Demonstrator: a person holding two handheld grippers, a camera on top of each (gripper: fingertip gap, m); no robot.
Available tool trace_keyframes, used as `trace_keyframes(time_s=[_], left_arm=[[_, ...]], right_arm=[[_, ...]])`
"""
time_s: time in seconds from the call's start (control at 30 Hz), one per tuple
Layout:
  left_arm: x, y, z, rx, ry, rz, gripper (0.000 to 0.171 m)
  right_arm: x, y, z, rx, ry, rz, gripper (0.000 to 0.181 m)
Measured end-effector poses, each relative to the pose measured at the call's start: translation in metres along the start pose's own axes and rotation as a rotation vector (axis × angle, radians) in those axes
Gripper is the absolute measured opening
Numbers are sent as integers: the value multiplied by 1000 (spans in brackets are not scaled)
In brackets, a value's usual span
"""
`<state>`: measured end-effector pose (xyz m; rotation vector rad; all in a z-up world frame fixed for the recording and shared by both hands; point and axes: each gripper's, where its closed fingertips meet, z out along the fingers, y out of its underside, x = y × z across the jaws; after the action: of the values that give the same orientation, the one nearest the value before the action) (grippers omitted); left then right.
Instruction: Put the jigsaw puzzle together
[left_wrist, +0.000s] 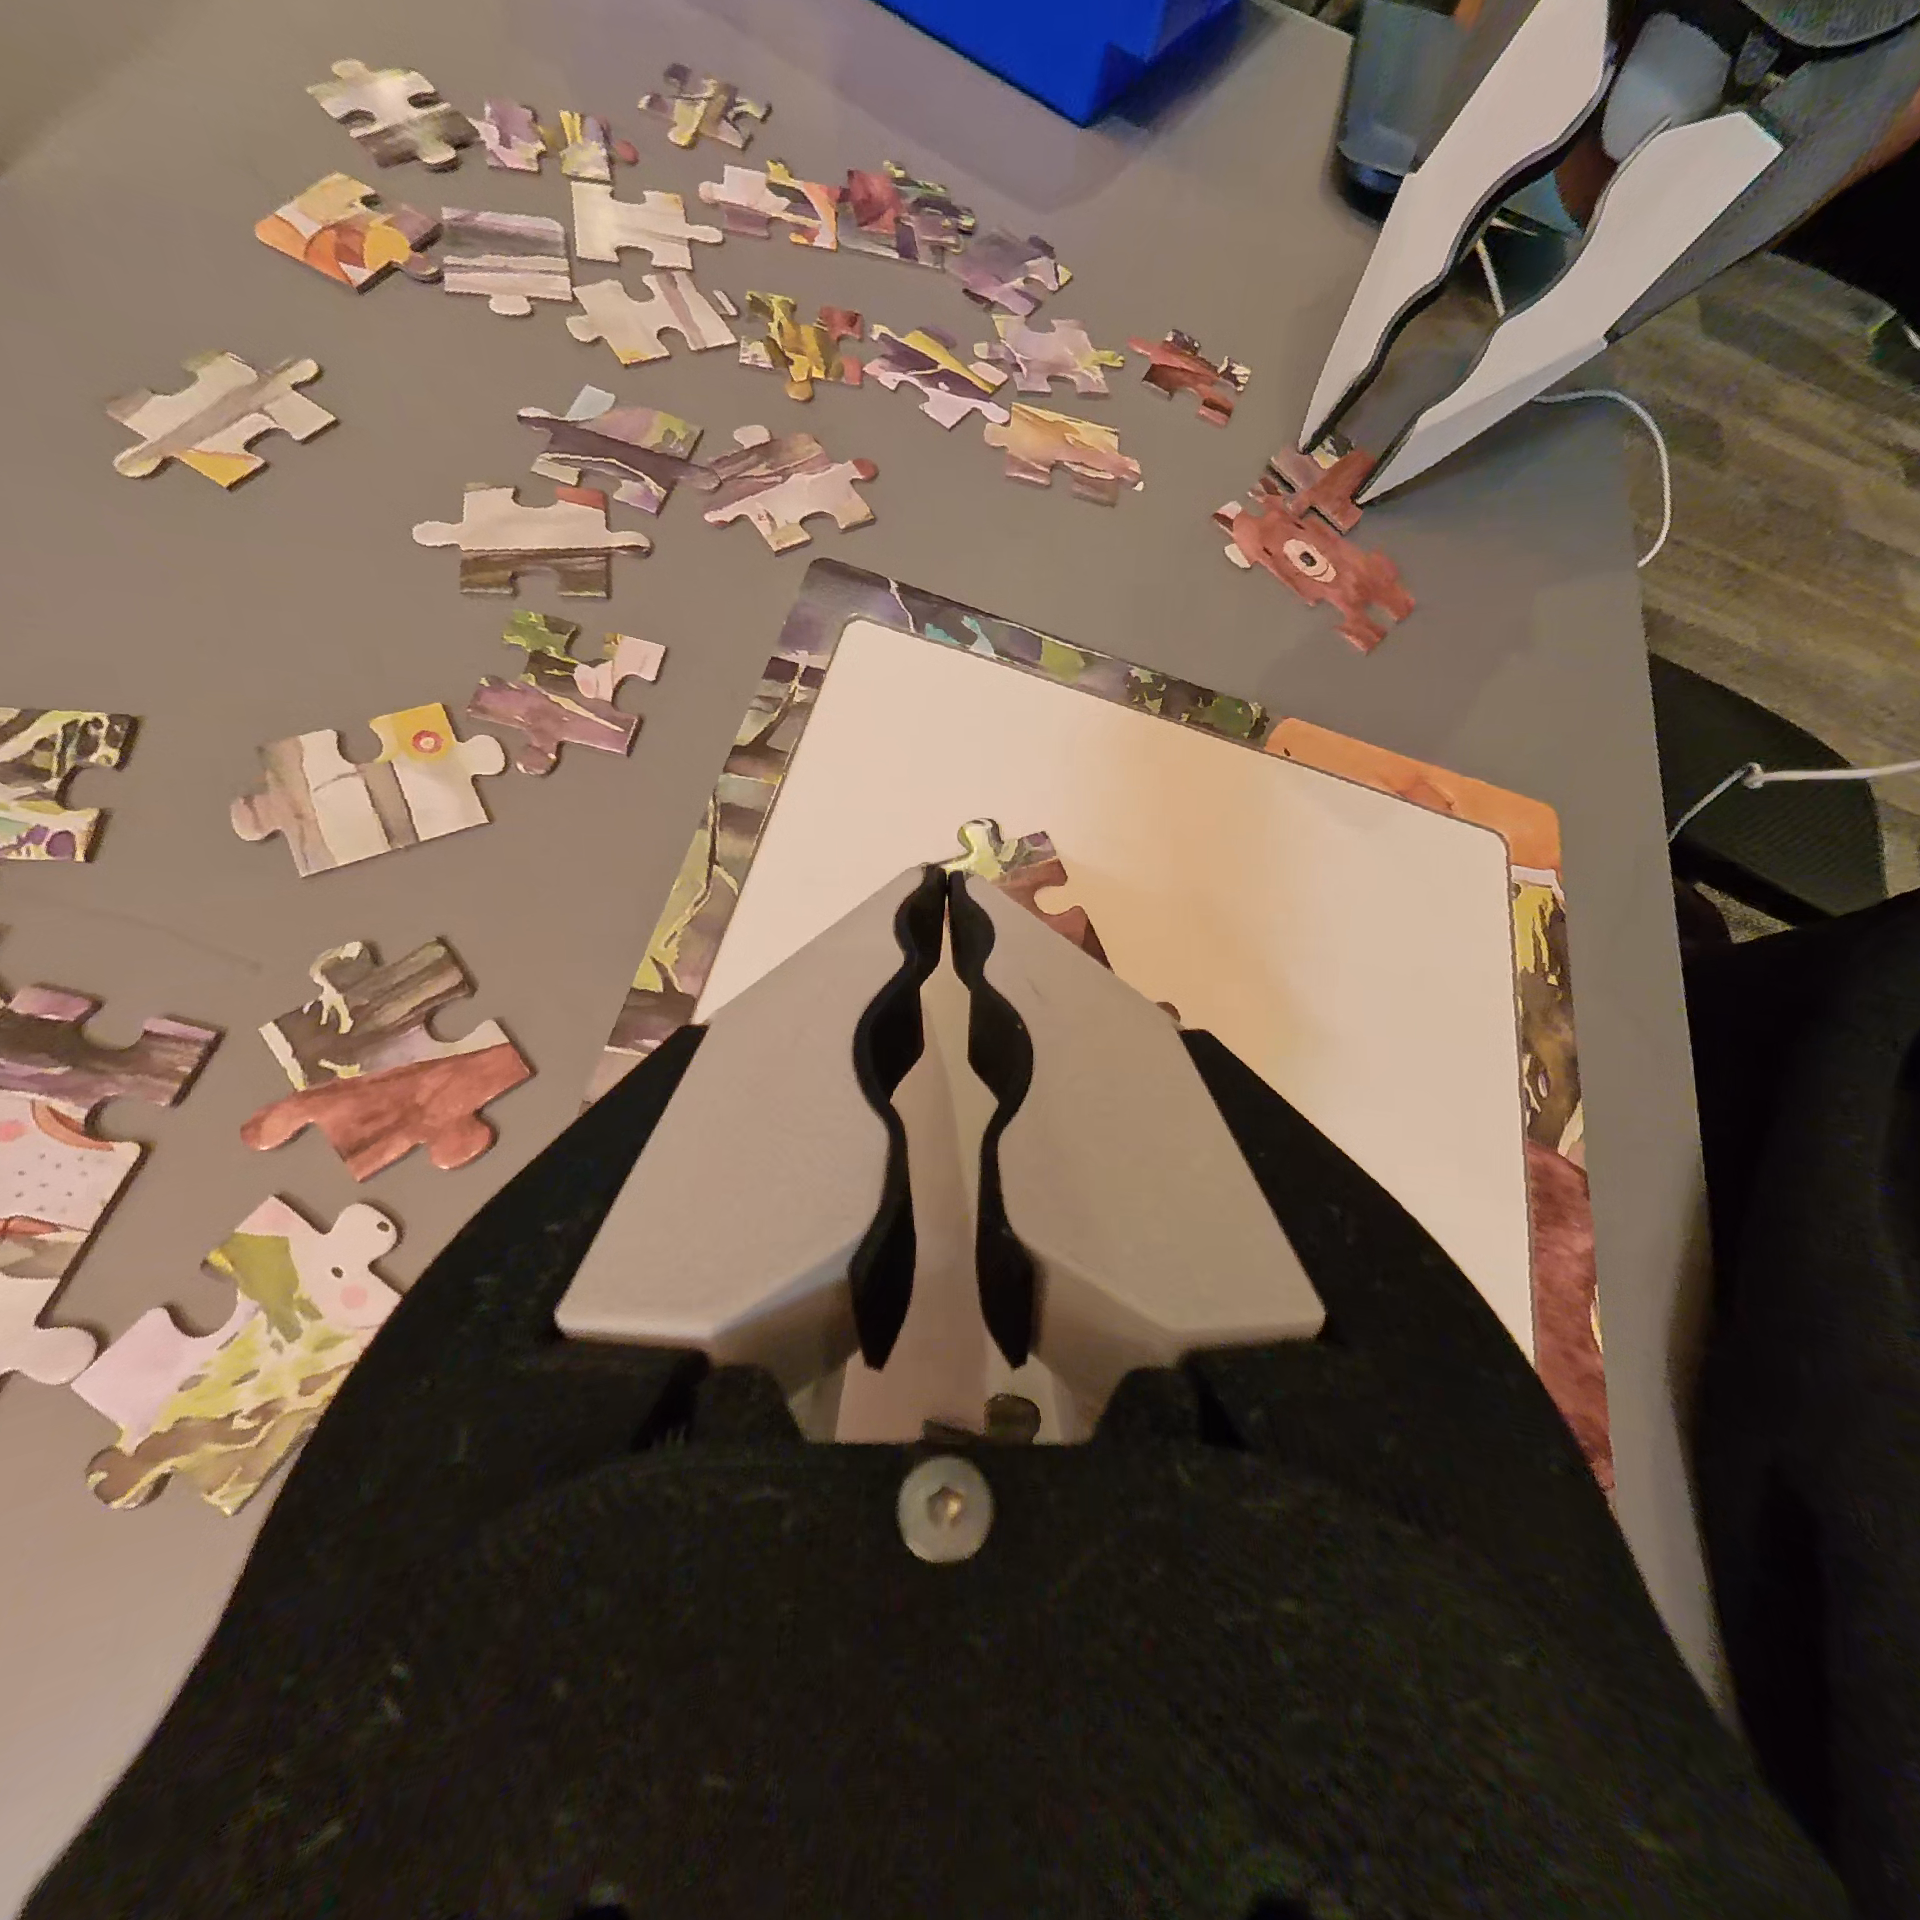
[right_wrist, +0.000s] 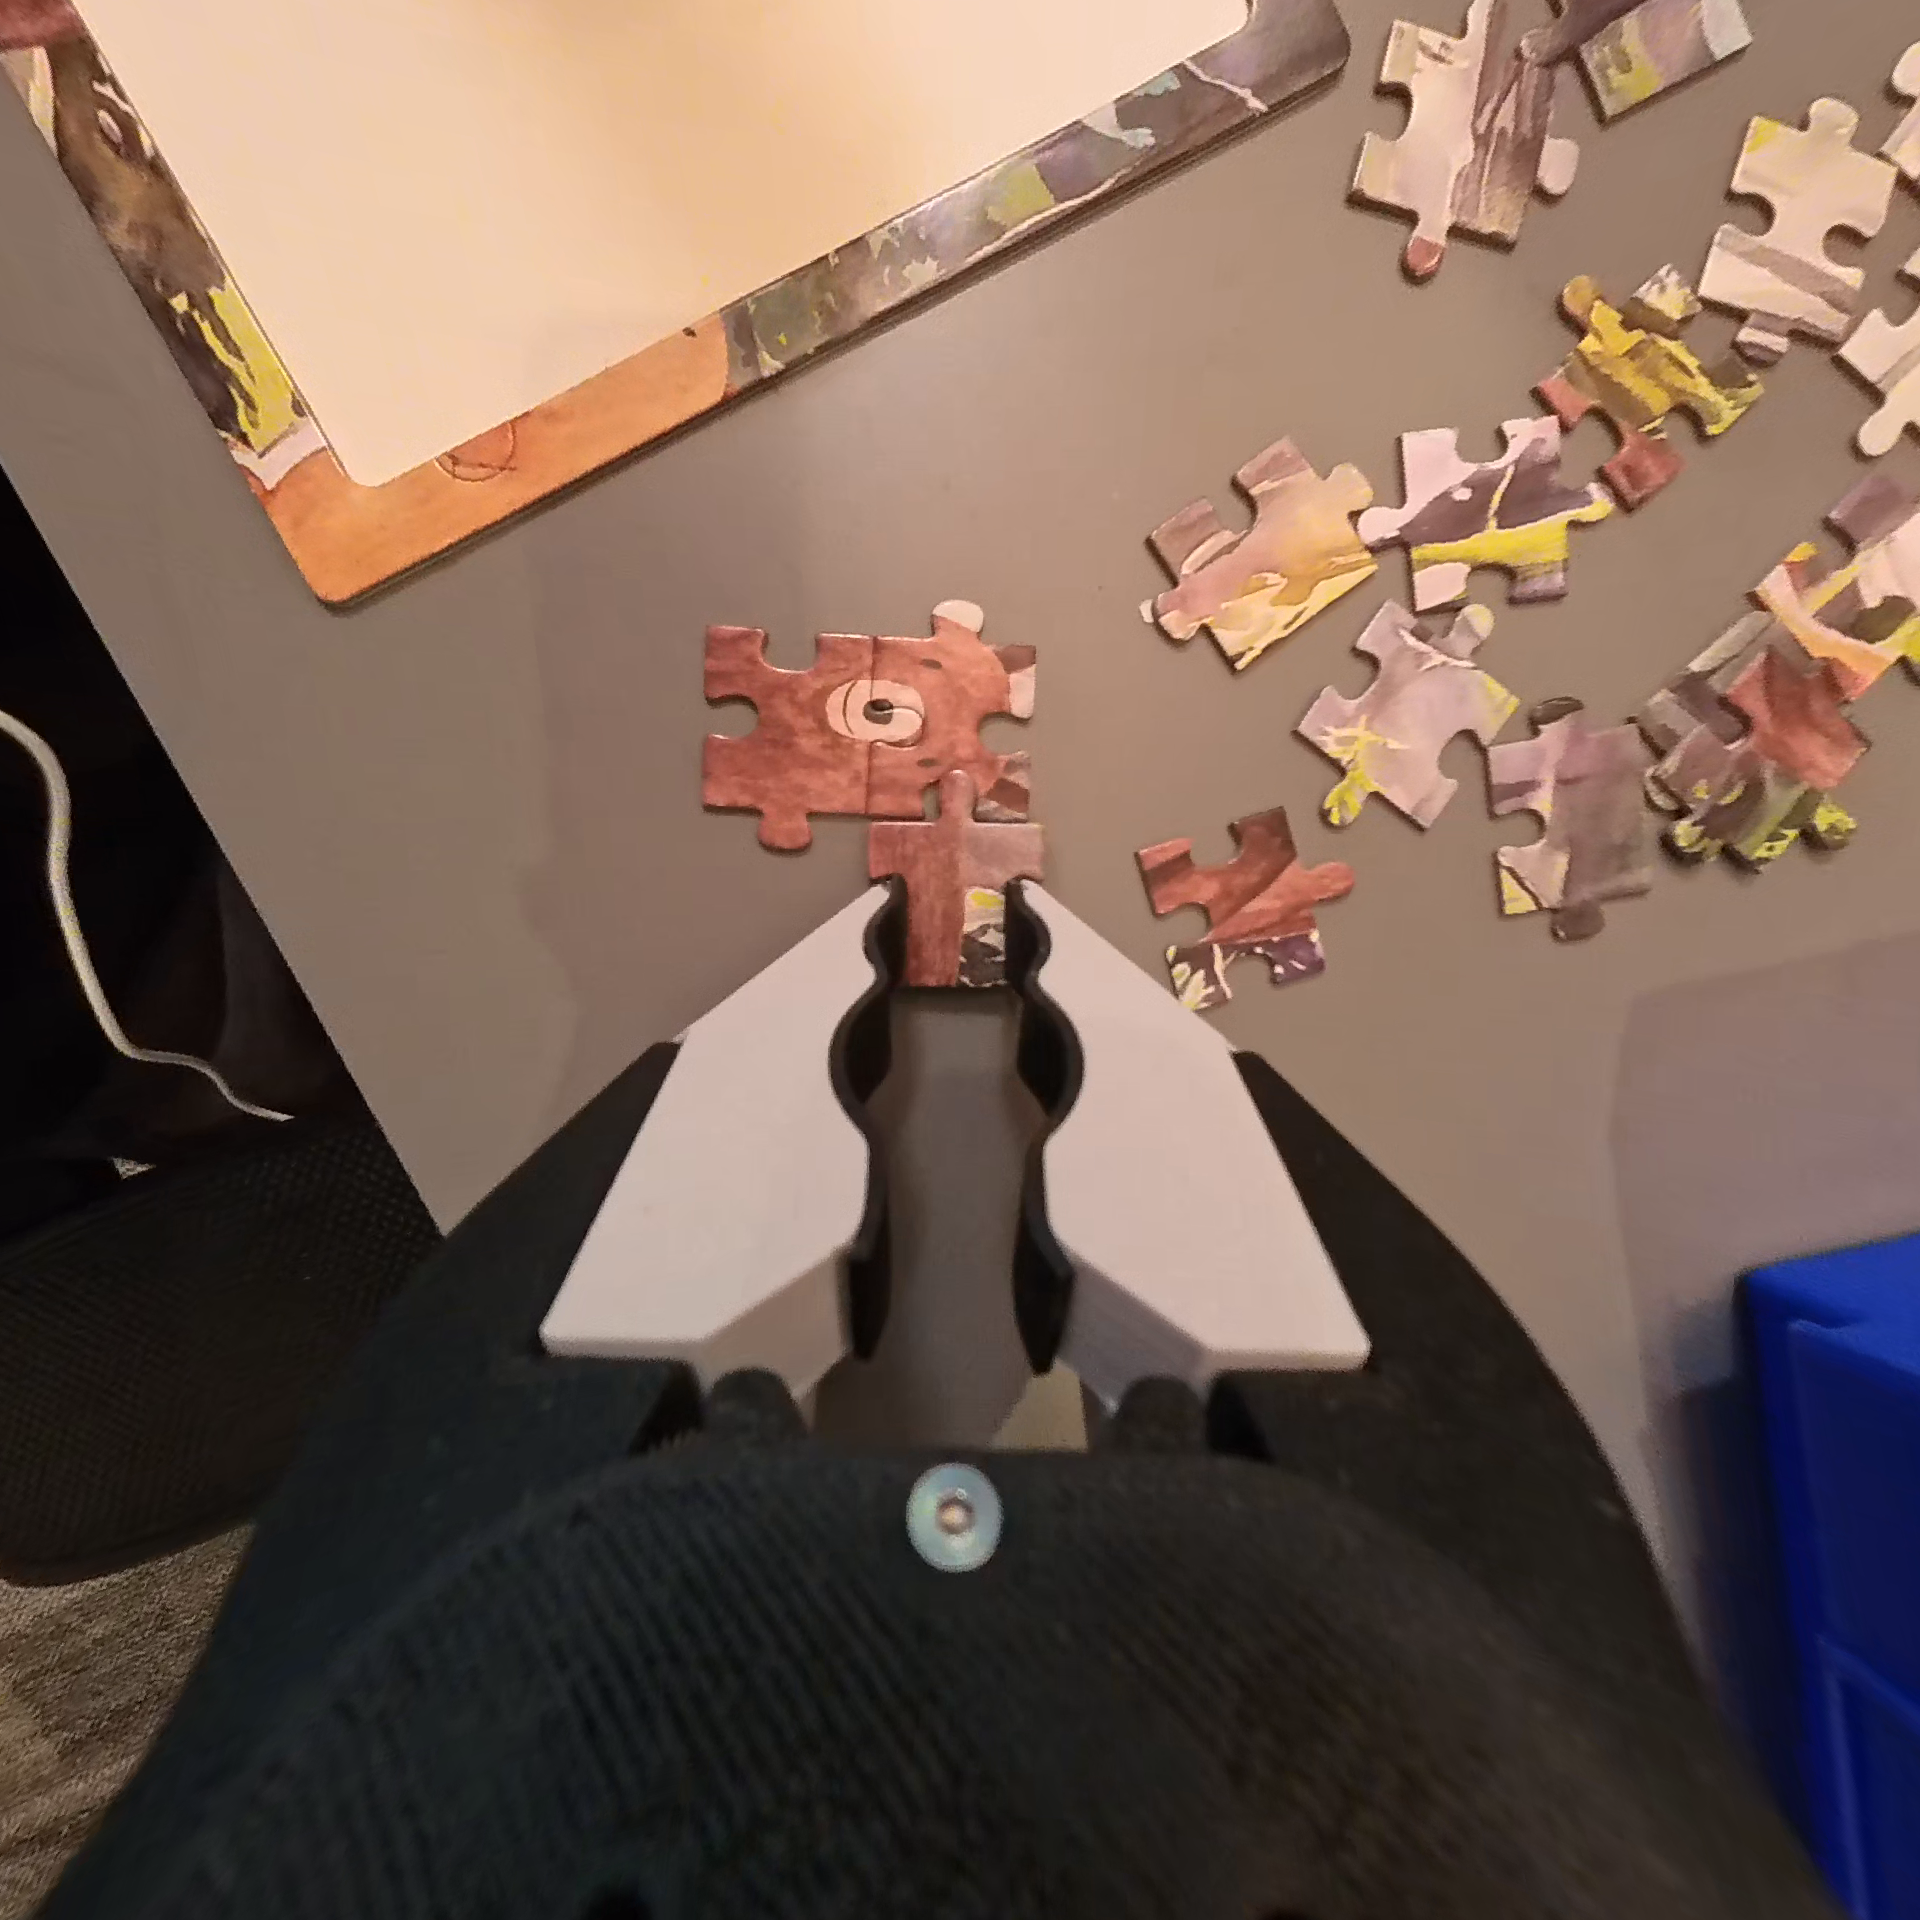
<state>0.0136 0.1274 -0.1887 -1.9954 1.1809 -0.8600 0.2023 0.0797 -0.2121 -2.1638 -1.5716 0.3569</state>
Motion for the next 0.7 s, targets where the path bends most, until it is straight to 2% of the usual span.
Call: trace_keyframes(time_s=[0.37,0.53,0.7], left_arm=[[1,0,0,0,5,-2,0],[1,0,0,0,5,-2,0],[1,1,1,-6,2,3,0]], right_arm=[[-2,2,-3,21,1,47,17],[0,5,-8,41,55,132,17],[-12,3,-9,52,53,220,17]])
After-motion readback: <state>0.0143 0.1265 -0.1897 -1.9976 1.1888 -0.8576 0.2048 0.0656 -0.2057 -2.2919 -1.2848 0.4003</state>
